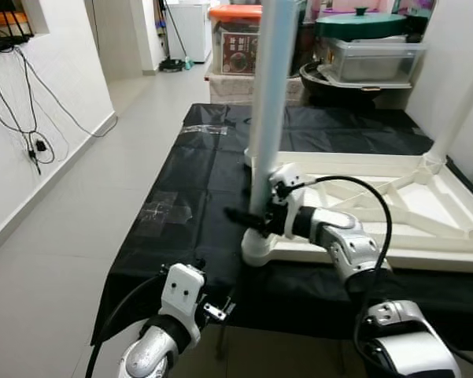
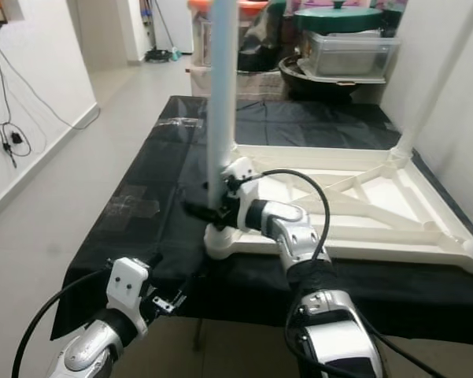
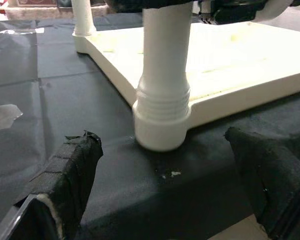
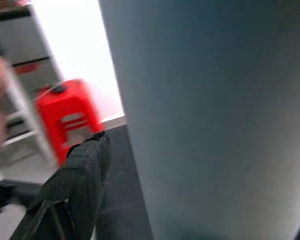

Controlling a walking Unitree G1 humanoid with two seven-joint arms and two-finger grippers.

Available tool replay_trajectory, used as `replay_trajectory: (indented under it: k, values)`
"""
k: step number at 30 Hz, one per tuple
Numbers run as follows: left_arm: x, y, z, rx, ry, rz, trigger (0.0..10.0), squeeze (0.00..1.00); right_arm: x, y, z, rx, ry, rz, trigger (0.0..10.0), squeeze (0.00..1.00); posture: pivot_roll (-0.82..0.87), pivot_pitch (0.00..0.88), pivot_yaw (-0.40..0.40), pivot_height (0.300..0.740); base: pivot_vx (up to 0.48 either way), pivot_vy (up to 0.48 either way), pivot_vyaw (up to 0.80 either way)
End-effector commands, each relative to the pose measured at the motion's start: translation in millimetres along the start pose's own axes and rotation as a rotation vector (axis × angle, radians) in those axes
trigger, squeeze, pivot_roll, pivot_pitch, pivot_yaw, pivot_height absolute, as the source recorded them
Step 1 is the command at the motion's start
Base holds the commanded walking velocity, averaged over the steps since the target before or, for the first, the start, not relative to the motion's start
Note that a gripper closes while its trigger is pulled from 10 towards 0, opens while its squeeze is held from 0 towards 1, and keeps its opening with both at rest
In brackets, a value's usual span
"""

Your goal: Building children table

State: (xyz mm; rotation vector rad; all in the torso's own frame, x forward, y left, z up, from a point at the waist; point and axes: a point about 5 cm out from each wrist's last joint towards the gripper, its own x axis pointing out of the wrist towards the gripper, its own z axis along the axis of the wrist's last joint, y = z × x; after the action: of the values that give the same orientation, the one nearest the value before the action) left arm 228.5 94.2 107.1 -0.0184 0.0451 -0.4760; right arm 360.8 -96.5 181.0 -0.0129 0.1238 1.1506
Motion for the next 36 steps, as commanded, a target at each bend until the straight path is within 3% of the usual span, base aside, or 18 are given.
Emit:
replay_trajectory:
  k: [1, 2, 3, 4, 5, 8, 12, 14, 17, 19, 21, 23, 28, 31, 32, 34, 35, 36]
  values:
    - [-2.0, 2.6, -5.1, 0.001, 0.020, 0.009, 10.0, 0.00, 12.1, 8.0, 0.9, 0.019, 0.004, 0.117, 10.0, 0.00, 0.13, 0.000, -0.025, 0.740, 0.000, 0.000, 0.00]
    - [-2.3, 2.6, -5.1, 0.003, 0.021, 0.010, 10.0, 0.00, 14.9, 8.4, 4.4, 0.030, -0.004, 0.176, 10.0, 0.00, 0.13, 0.000, -0.027, 0.740, 0.000, 0.000, 0.00]
    - [-2.7, 2.5, -5.3, 0.005, 0.021, 0.011, 10.0, 0.00, 16.7, 9.0, 7.4, 0.043, -0.015, 0.219, 8.5, 0.00, 0.13, 0.000, -0.029, 0.740, 0.000, 0.000, 0.00]
    - [-2.7, 2.5, -5.3, 0.005, 0.021, 0.011, 10.0, 0.00, 16.7, 9.0, 7.4, 0.043, -0.015, 0.219, 8.5, 0.00, 0.13, 0.000, -0.029, 0.740, 0.000, 0.000, 0.00]
    - [-3.2, 2.5, -5.2, 0.005, 0.021, 0.015, 10.0, 0.00, 18.8, 9.0, 9.7, 0.048, -0.023, 0.230, 0.0, 0.00, 0.14, 0.000, -0.031, 0.740, 0.000, 0.000, 0.00]
    - [-3.6, 2.6, -5.1, 0.005, 0.020, 0.017, 10.0, 0.00, 20.0, 8.9, 10.9, 0.051, -0.026, 0.233, 0.0, 0.00, 0.14, 0.000, -0.031, 0.740, 0.000, 0.000, 0.00]
    - [-4.2, 1.9, -5.0, 0.004, 0.020, 0.019, 10.0, 0.00, 23.7, 2.3, 9.6, -0.036, -0.061, 0.038, 0.0, 0.00, 0.13, 0.000, -0.035, 0.740, 0.000, 0.000, 0.00]
    - [-4.0, 1.4, -4.7, 0.003, 0.018, 0.020, 10.0, 0.00, 14.7, -15.8, 3.3, -0.016, -0.086, -0.316, 0.0, 0.00, 0.13, 0.000, -0.036, 0.740, 0.000, 0.000, 0.00]
    - [-3.9, 1.3, -4.6, 0.001, 0.017, 0.021, 10.0, 0.00, 6.6, -24.4, -1.7, 0.006, -0.081, -0.493, 0.0, 0.00, 0.13, 0.000, -0.036, 0.740, 0.000, 0.000, 0.00]
    - [-3.8, 1.7, -4.7, -0.002, 0.017, 0.020, 10.0, 0.00, -15.8, -38.9, -11.4, 0.065, -0.075, -0.879, 0.0, 0.00, 0.11, 0.000, -0.026, 0.740, 0.000, 0.000, 0.00]
    - [-3.8, 1.7, -4.7, -0.002, 0.017, 0.020, 10.0, 0.00, -15.8, -38.9, -11.4, 0.065, -0.075, -0.879, 0.0, 0.00, 0.11, 0.000, -0.026, 0.740, 0.000, 0.000, 0.00]
    - [-3.1, 1.7, -5.1, -0.004, 0.018, 0.017, 10.0, 0.00, -42.9, -35.7, -20.5, 0.108, -0.081, -1.285, 0.0, 0.00, 0.11, 0.000, -0.028, 0.740, 0.000, 0.000, 0.00]
    - [-2.4, 1.4, -5.2, -0.004, 0.018, 0.013, 10.0, 0.00, -50.4, -19.5, -24.0, 0.181, -0.106, -1.473, 0.0, 0.00, 0.11, 0.000, -0.028, 0.740, 0.000, 0.000, 0.00]
    - [-2.1, 1.1, -5.8, -0.004, 0.019, 0.015, 10.0, 0.00, -32.5, -4.8, -23.1, 0.231, -0.131, -1.467, 0.0, 0.00, 0.11, 0.000, -0.038, 0.740, 0.000, 0.000, 0.00]
    - [-2.1, 1.0, -5.9, -0.003, 0.018, 0.016, 10.0, 0.00, -22.5, -0.7, -21.5, 0.248, -0.162, -1.438, 9.6, 0.00, 0.11, 0.000, -0.036, 0.740, 0.000, 0.000, 0.00]
    - [-2.1, 0.8, -6.2, -0.003, 0.018, 0.017, 10.0, 0.00, -11.8, 2.1, -18.7, 0.257, -0.197, -1.386, 9.6, 0.00, 0.11, 0.000, -0.036, 0.740, 0.000, 0.000, 0.00]
    - [-2.0, 0.5, -6.4, -0.004, 0.018, 0.016, 10.0, 0.00, -3.1, 3.6, -15.9, 0.253, -0.237, -1.309, 10.0, 1.00, 0.11, 0.000, -0.038, 0.740, 0.000, 0.000, 0.00]
    - [-2.0, 0.5, -6.4, -0.004, 0.018, 0.016, 10.0, 0.00, -3.1, 3.6, -15.9, 0.253, -0.237, -1.309, 10.0, 1.00, 0.11, 0.000, -0.038, 0.740, 0.000, 0.000, 0.00]
